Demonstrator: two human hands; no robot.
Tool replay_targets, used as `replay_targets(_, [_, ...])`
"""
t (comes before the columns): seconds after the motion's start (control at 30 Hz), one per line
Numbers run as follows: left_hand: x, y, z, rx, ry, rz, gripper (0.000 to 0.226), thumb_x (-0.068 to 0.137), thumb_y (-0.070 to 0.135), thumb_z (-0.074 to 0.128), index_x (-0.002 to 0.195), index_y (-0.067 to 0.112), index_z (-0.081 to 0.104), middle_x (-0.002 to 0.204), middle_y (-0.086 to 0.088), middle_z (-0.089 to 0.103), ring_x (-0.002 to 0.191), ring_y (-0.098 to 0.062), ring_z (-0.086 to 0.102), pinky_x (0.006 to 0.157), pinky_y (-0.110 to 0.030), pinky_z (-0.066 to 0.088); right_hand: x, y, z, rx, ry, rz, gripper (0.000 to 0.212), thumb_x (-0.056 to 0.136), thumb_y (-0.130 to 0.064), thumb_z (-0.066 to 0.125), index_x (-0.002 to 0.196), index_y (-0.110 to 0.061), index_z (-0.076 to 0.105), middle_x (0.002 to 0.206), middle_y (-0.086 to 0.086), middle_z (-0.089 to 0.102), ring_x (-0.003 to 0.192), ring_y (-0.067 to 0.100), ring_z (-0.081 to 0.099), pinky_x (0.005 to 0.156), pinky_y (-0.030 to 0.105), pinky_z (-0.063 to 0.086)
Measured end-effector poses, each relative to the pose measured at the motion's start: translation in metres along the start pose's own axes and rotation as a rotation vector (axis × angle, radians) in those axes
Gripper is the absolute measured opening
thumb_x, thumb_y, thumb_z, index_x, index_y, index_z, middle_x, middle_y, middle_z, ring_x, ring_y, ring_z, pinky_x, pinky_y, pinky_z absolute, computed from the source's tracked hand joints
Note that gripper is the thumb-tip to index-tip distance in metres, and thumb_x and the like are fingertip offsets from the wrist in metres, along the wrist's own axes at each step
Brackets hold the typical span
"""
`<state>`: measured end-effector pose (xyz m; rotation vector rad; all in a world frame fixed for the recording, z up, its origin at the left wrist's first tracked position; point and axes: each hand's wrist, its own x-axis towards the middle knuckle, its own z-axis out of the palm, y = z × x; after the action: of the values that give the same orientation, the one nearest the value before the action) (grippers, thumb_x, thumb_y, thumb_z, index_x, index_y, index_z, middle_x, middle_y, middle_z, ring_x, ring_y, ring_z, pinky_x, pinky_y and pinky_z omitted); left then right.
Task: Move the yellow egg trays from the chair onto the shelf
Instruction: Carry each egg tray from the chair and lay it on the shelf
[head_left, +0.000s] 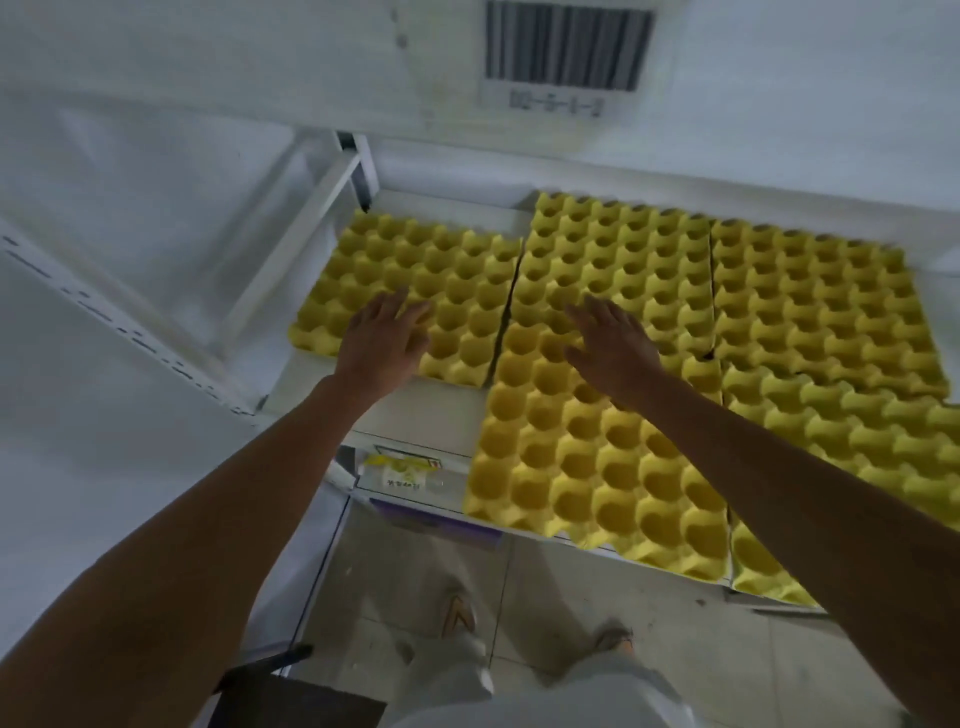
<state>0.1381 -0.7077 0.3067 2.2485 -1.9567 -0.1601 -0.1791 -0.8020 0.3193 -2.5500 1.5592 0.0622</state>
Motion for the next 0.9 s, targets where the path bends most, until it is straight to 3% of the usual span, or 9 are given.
replay_targets(0.27, [0.005,0.011,0.018,0.037,-0.020,0.072,0.056,0.090,0.035,0.062,0.145,0.031,0.052,0.158,-0.004,0.041,0.146,-0.035,0.038,0.118,-0.069,0.018,0.004,0.003,0.000,0.020,-0.063,0.142,0.067,0.101,-0.045,0.052,0.161,-0.033,0.025,0.166,0.007,0.028,0.155,0.030,0.023,0.121,0.051,0.030])
replay_targets(0.57, [-0.001,0.019,0.026,-0.026,-0.003,0.030,0.051,0.094,0.033,0.057,0.145,0.029,0.053,0.164,-0.004,0.035,0.155,-0.035,0.024,0.121,-0.070,0.006,0.003,0.001,0.006,0.097,0.002,0.164,0.063,0.100,-0.040,0.056,0.158,-0.034,0.032,0.161,0.003,0.037,0.147,0.030,0.036,0.119,0.050,0.033])
replay_targets(0.9, [-0.001,0.019,0.031,-0.014,0.031,0.040,0.053,0.093,0.033,0.055,0.146,0.026,0.052,0.163,-0.004,0.038,0.154,-0.036,0.026,0.120,-0.072,0.010,0.005,0.003,0.006,0.100,0.010,0.160,0.064,0.099,-0.038,0.058,0.158,-0.033,0.033,0.159,0.005,0.038,0.146,0.031,0.039,0.118,0.051,0.032])
